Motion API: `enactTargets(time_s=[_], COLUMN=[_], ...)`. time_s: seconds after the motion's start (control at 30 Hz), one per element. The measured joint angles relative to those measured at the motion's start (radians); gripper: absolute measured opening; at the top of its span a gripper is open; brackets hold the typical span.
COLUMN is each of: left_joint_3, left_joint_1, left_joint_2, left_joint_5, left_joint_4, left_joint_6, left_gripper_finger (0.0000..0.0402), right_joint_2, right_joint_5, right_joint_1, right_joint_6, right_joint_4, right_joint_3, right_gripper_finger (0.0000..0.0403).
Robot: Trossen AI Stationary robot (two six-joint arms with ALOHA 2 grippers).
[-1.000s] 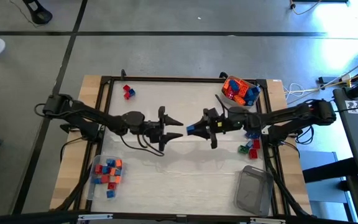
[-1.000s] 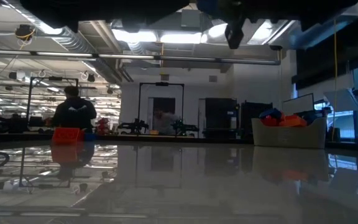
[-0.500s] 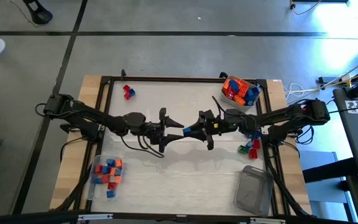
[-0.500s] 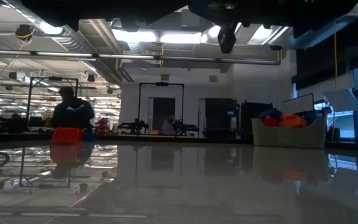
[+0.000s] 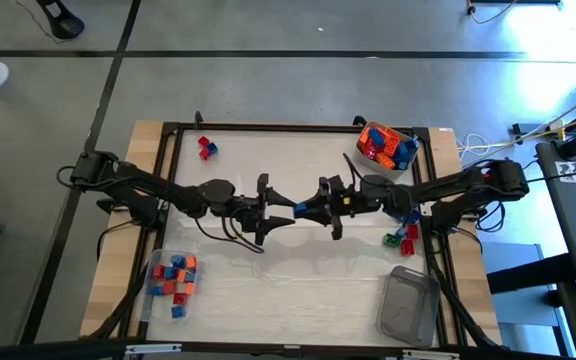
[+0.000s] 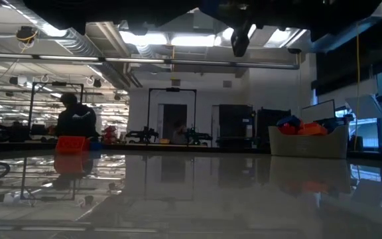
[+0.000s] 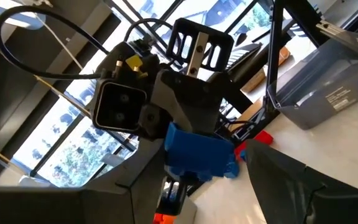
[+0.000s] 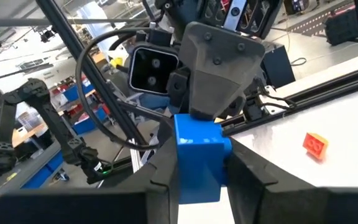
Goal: Sort blocks by size
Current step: Put the blue game piece into the transparent bin
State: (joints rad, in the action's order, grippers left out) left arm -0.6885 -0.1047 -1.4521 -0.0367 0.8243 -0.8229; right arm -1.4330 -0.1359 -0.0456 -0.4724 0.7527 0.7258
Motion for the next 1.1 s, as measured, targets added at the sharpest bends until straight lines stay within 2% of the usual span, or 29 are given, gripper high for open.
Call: enactTargets(time_s=[0.33,0.57,0.9,1.1], left_joint_3=[0.0,0.0,0.0,0.0], left_joint_1=[0.0,0.0,0.0,0.0], left_joint_2=[0.0,0.0,0.0,0.0], left_joint_5=[0.004,0.0,-0.007,-0.004], left_joint_4=[-0.001,-0.016,-0.011,-0.016], left_joint_6=[0.003,-0.004,-0.015,0.003], left_gripper_finger=[0.021,0.0209,0.0139,0.0133], right_joint_2=[-0.107,-0.116,-0.116,-0.116], right_joint_5=[-0.033,-0.037,-0.005,0.001], right_joint_1=[-0.001,-0.001,-0.001,-0.001], right_joint_6=[-0.02,-0.026,-0.047,-0.045], right_joint_4=[0.033,0.026,0.015,0.012], right_joint_3=[0.081,0.095,0.095,0.095], right_gripper_finger=[0.0092,0.0092,0.0102,0.0125])
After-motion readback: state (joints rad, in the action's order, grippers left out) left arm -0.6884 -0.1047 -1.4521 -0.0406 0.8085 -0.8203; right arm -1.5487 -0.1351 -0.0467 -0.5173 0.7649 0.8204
